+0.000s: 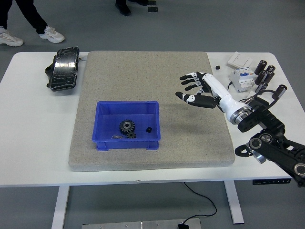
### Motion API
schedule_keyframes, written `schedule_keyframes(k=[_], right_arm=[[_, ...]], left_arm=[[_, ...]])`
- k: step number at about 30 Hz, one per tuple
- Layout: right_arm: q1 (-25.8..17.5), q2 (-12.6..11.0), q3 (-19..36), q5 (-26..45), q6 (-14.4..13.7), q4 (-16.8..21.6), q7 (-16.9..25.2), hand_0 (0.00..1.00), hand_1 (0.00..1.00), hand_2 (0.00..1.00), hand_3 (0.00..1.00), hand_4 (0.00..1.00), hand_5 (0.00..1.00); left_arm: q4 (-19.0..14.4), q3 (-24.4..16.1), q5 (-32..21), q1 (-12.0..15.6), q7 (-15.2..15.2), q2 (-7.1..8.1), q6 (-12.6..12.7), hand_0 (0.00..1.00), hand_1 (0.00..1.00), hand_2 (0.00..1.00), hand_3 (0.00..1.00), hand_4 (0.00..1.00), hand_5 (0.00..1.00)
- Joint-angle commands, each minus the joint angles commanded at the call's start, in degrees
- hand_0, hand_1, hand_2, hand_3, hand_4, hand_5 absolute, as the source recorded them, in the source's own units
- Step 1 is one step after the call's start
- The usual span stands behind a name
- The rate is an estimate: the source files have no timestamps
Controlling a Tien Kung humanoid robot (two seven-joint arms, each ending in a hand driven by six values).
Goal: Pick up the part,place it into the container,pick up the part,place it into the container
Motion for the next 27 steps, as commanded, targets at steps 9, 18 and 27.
schedule_keyframes(k=[9, 18, 27], right_arm=[[-8.95, 2.88, 9.94, 16.59, 8.0, -1.63, 3.17, 0.653, 0.67, 0.69, 0.681, 0.837, 0.429], [-10.44, 2.92, 14.93, 26.55, 11.93, -2.61, 2.84, 0.745, 0.706, 0.701, 0.683, 0.844, 0.488], [-10.3, 1.75, 17.3, 26.94, 12.18, -1.96, 2.52, 0.747, 0.705, 0.701, 0.686, 0.843, 0.486]], left_arm=[[0.14, 0.11, -0.21, -0.16, -0.03, -0.06, -0.47, 0.686, 0.679, 0.65, 0.603, 0.635, 0.462], [0.26, 0.29, -0.51, -0.36, -0.12, -0.04, -0.53, 0.686, 0.678, 0.648, 0.605, 0.643, 0.455], [0.39, 0.55, -0.98, -0.44, -0.21, -0.09, -0.67, 0.687, 0.677, 0.645, 0.606, 0.65, 0.452]])
